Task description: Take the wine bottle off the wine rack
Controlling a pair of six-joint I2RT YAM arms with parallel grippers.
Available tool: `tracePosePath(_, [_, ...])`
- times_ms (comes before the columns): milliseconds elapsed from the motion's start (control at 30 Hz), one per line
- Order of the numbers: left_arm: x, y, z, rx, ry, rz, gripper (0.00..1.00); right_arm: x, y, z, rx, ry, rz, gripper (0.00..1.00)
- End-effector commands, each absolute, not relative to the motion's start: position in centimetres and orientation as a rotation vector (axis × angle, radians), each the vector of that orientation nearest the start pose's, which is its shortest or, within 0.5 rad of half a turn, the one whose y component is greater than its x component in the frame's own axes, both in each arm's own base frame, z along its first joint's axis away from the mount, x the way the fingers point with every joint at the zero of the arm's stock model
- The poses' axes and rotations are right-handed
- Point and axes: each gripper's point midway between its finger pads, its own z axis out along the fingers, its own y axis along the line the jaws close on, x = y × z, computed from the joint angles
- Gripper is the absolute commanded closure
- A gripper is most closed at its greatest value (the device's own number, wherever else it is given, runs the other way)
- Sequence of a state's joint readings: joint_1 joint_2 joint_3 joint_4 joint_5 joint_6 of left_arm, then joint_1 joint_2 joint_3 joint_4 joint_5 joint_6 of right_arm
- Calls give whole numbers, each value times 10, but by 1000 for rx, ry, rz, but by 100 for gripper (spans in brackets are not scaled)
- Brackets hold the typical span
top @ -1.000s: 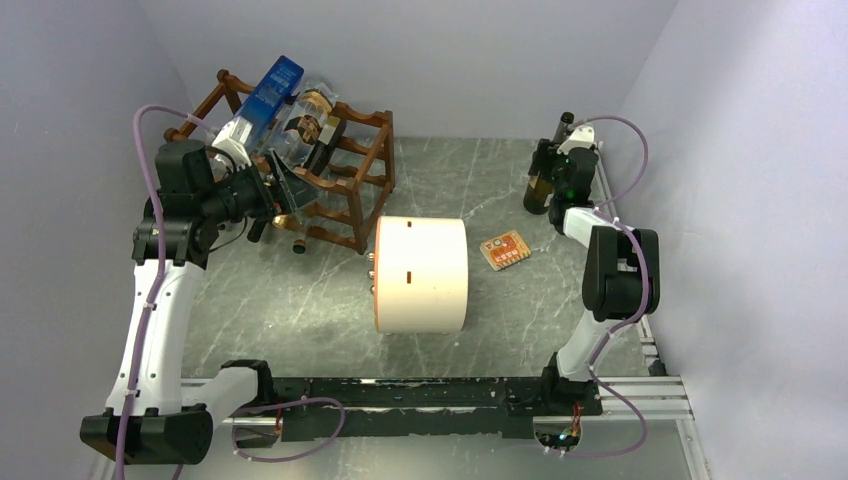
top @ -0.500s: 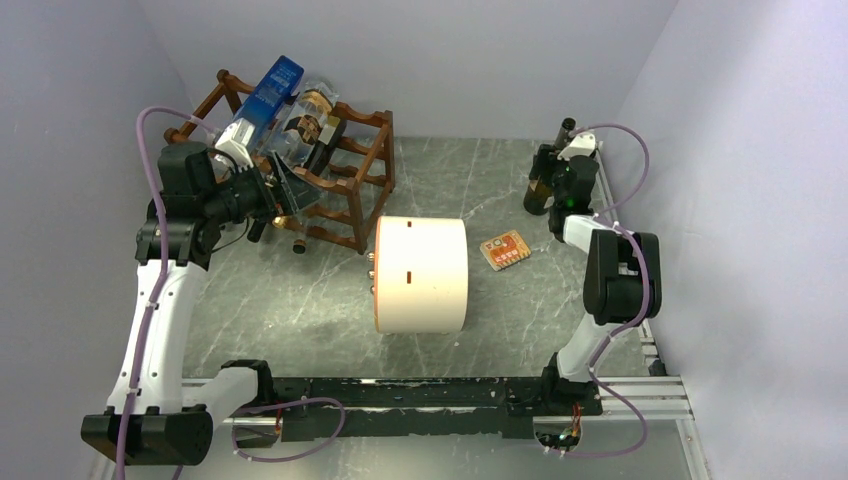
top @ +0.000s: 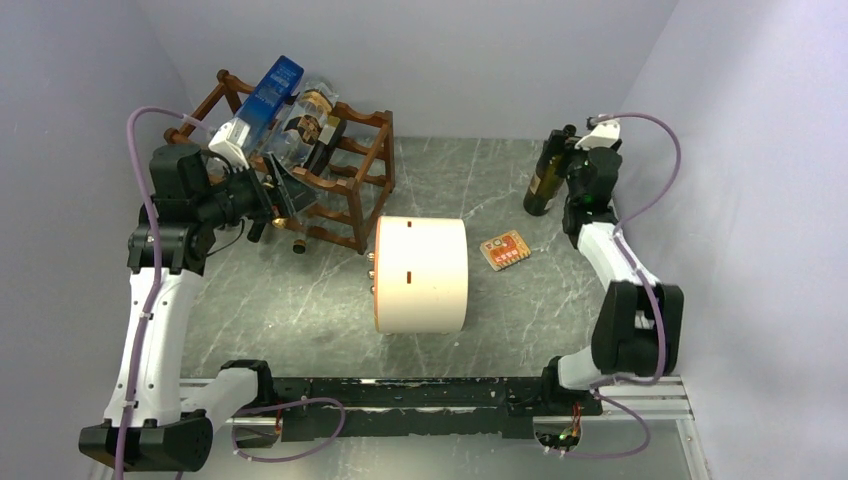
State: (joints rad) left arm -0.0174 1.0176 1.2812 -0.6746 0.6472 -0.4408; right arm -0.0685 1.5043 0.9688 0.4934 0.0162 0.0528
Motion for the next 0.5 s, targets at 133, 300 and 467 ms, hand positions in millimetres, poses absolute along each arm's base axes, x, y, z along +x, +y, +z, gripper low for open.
tracePosePath(133, [282, -92, 359, 22, 2024, -644, 0, 421, -26, 273, 216, 1647, 42, 0])
tracePosePath(300, [310, -61, 360, -27, 2049, -422, 4, 394, -8, 288, 314, 1651, 128, 0])
tracePosePath(467, [338, -44, 365, -34, 2073, -292, 13, 390, 34, 316, 303, 1660, 311, 0])
